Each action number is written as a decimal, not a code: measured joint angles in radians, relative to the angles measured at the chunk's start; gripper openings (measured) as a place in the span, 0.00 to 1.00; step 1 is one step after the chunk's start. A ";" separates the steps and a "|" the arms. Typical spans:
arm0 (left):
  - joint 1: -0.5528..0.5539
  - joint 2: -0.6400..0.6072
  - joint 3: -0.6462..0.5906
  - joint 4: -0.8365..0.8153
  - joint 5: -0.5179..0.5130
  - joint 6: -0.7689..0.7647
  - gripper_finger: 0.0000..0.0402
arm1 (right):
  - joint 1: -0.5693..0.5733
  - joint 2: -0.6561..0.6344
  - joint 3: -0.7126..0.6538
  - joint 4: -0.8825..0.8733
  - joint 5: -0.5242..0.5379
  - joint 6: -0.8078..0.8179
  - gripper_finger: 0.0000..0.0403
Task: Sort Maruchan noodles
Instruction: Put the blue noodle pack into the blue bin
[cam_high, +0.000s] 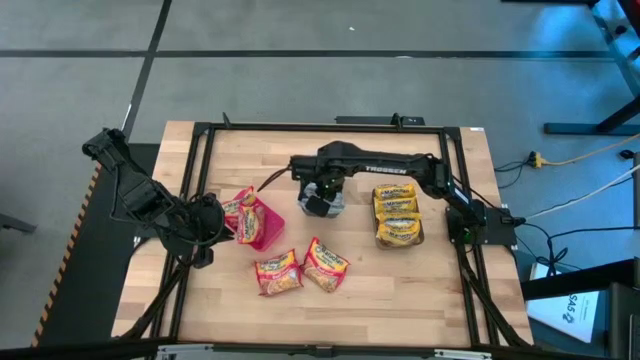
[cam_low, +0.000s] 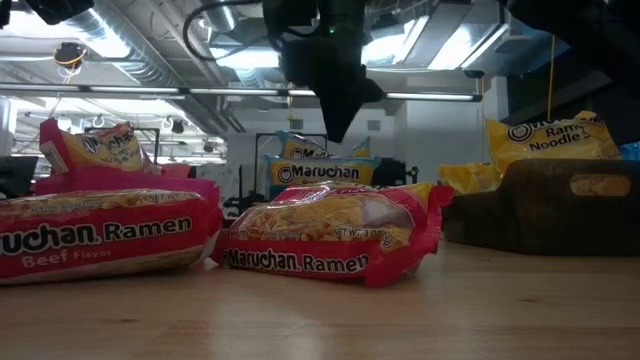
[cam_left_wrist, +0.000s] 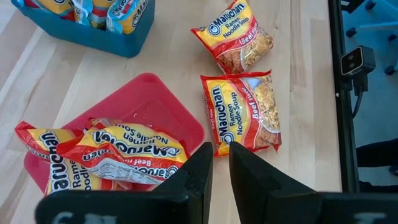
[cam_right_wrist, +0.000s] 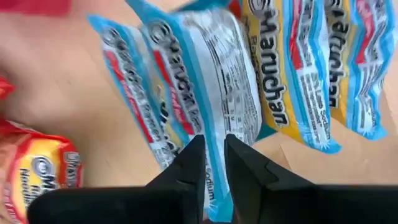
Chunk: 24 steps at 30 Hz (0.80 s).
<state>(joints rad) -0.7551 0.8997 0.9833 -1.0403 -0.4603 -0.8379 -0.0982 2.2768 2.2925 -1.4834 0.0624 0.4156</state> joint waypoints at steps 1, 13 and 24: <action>0.000 0.000 0.000 0.000 0.000 0.000 0.12 | 0.000 -0.001 0.002 0.011 0.000 0.000 0.15; 0.000 0.000 0.000 0.001 0.002 -0.026 0.12 | -0.004 -0.002 -0.065 0.140 0.031 -0.045 0.15; 0.000 0.000 0.000 0.001 0.002 -0.026 0.12 | -0.008 -0.002 -0.122 0.236 0.029 -0.061 0.15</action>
<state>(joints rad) -0.7555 0.8996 0.9833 -1.0393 -0.4580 -0.8638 -0.1062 2.2753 2.1708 -1.2470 0.0916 0.3546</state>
